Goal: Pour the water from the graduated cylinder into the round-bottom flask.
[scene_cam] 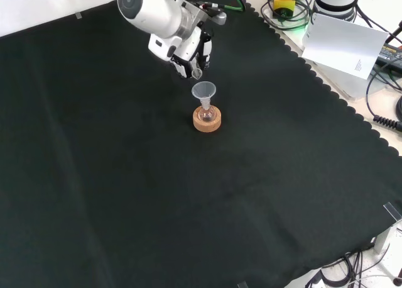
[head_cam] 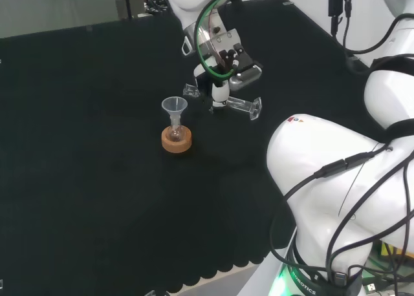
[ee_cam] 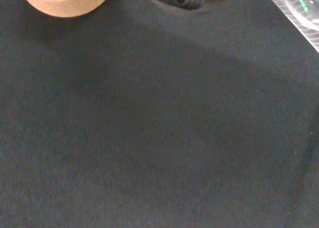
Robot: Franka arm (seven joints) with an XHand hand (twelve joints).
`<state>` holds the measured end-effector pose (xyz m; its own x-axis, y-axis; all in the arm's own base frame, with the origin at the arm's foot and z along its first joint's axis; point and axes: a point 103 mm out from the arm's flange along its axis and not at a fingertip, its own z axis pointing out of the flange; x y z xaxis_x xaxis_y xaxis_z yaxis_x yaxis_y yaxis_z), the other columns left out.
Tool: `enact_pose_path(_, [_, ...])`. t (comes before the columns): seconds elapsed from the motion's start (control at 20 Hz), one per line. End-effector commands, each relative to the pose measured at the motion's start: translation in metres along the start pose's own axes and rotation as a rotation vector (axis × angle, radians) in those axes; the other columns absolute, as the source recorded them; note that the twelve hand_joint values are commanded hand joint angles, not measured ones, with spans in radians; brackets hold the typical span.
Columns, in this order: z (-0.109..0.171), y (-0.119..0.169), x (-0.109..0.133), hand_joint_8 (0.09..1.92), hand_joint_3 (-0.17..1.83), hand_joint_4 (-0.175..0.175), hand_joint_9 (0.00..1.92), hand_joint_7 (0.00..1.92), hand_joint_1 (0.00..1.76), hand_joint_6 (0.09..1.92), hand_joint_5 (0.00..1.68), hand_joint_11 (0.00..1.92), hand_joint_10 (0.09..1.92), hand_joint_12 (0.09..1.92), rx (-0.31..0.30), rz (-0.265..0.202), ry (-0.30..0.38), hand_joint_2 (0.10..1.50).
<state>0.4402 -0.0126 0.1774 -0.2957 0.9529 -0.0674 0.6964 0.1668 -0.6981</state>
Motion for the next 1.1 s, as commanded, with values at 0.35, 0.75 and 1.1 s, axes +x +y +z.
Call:
enact_pose_path(0.35, [-0.011, -0.002, 0.028, 0.75, 0.00, -0.097, 1.27, 1.15, 1.40, 0.84, 1.10, 1.13, 0.51, 0.78, 0.072, 0.090, -0.204, 1.01])
enact_pose_path(0.75, [-0.016, -0.008, 0.024, 0.75, 0.00, -0.097, 1.27, 1.15, 1.40, 0.84, 1.10, 1.13, 0.52, 0.78, 0.060, 0.098, -0.207, 1.01])
enact_pose_path(1.1, [-0.016, -0.012, 0.012, 0.75, 0.00, -0.097, 1.27, 1.15, 1.40, 0.84, 1.10, 1.13, 0.52, 0.78, 0.069, 0.113, -0.215, 1.02])
